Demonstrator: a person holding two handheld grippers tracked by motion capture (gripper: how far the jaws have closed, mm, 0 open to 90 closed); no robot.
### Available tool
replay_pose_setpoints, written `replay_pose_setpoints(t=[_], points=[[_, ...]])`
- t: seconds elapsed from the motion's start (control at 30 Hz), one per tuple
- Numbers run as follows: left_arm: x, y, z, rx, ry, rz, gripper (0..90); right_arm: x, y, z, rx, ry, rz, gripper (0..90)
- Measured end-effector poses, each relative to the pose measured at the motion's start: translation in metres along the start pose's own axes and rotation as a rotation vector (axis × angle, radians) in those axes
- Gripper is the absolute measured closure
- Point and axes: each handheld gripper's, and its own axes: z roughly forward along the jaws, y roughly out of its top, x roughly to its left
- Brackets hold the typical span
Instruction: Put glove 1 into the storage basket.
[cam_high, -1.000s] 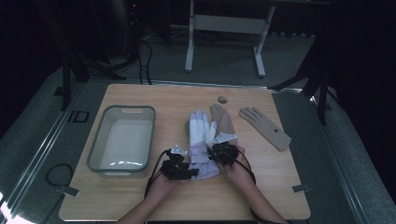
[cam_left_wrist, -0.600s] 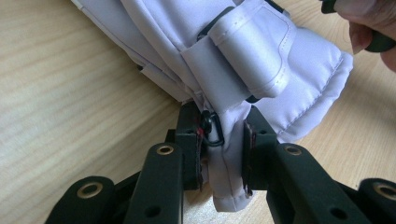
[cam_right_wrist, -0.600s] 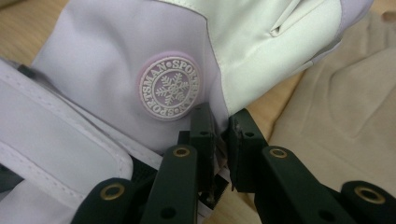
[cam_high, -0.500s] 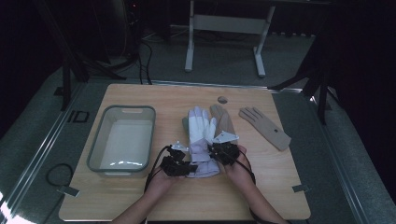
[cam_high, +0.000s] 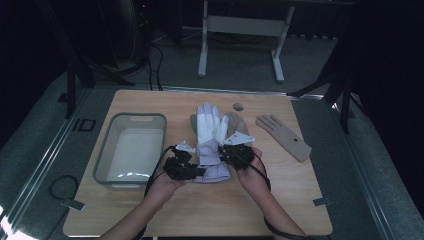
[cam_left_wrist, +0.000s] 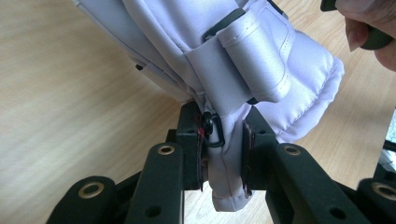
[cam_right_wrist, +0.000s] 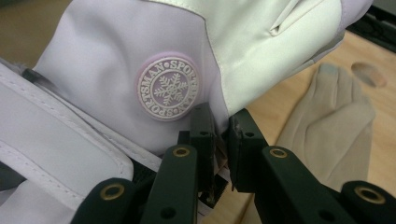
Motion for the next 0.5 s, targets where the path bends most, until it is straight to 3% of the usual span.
replay_pose_setpoints(t=[0.17,0.5], points=[[0.006,0.011,-0.026,0.003,0.017,0.019,73.7,0.004,0.021,-0.004,-0.024,0.006,-0.008,81.7],[0.019,0.015,-0.06,0.007,0.058,0.032,73.7,0.021,0.057,0.001,-0.052,0.034,-0.019,81.7]])
